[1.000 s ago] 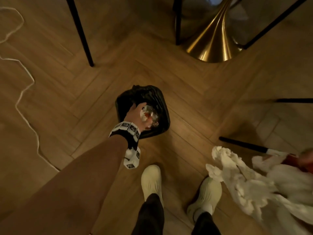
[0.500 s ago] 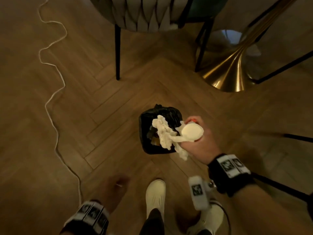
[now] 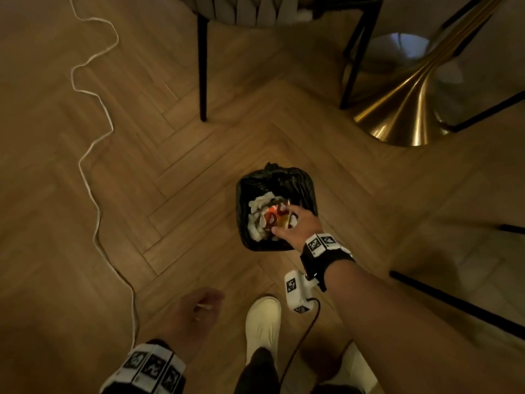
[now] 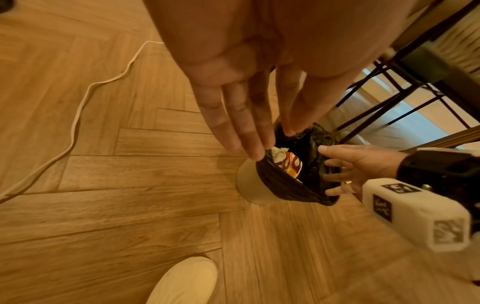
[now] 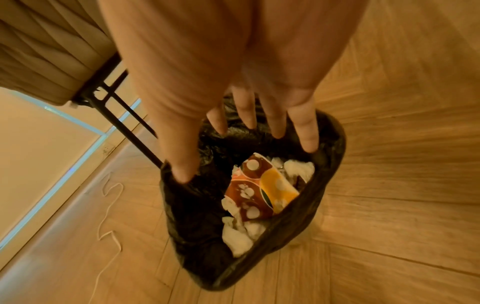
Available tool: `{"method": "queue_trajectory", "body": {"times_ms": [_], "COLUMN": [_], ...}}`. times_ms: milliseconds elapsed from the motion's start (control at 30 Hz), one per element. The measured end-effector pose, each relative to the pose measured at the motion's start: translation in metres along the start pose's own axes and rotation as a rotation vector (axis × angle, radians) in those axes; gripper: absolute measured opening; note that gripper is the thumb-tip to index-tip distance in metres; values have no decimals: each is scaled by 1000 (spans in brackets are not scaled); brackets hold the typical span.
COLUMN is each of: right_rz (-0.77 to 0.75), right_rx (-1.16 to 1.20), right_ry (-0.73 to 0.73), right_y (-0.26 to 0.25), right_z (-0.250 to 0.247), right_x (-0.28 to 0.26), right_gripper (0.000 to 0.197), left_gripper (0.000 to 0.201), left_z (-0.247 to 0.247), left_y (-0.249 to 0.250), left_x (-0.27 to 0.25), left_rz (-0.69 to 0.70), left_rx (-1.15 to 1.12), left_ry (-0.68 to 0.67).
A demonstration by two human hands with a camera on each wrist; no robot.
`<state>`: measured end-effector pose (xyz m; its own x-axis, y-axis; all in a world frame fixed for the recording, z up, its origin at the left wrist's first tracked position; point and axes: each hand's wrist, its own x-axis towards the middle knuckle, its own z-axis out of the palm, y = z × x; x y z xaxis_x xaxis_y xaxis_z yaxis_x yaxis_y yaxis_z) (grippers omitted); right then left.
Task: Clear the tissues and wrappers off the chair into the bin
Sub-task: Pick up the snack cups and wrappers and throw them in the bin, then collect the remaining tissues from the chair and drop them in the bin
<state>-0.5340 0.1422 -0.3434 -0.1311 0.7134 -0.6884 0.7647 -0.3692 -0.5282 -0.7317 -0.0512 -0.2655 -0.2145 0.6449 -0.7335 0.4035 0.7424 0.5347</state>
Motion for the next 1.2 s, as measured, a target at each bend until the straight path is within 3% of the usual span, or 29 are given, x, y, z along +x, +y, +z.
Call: {"method": "queue_trajectory", "body": {"times_ms": [100, 300, 367, 433, 533, 700, 867, 1000, 1133, 1200], "right_rz": [45, 211, 296, 351, 436, 630, 747, 746, 694, 653], "right_rx": [22, -88, -73, -58, -34, 100, 244, 286, 244, 163], "right_ry": [-34, -131, -122, -75, 34, 257, 335, 361, 334, 220], "right_y": [0, 31, 46, 65, 94, 160, 242, 312, 392, 428], "right_z": [-30, -137, -175, -208, -245, -273, -295, -337, -389, -410], "right_x": [-53, -237, -306, -374, -469, -594, -654, -663, -637, -611], "right_gripper": [41, 35, 35, 32, 33, 32, 20, 4, 14, 24], "left_gripper": [24, 11, 16, 22, 13, 12, 24, 28, 18, 16], "left_z": [1, -11, -10, -2, 18, 68, 140, 215, 303, 348], "left_y": [37, 153, 194, 237, 296, 356, 395, 418, 438, 446], "left_x": [-12, -79, -105, -130, -172, -230, -265, -287, -297, -299], "left_rz": [68, 215, 293, 367, 471, 621, 729, 733, 678, 656], "left_rx": [82, 335, 414, 485, 610, 801, 961, 1091, 1187, 1213], "left_ry": [-66, -270, -327, -369, -434, -522, -610, -640, -677, -678]}}
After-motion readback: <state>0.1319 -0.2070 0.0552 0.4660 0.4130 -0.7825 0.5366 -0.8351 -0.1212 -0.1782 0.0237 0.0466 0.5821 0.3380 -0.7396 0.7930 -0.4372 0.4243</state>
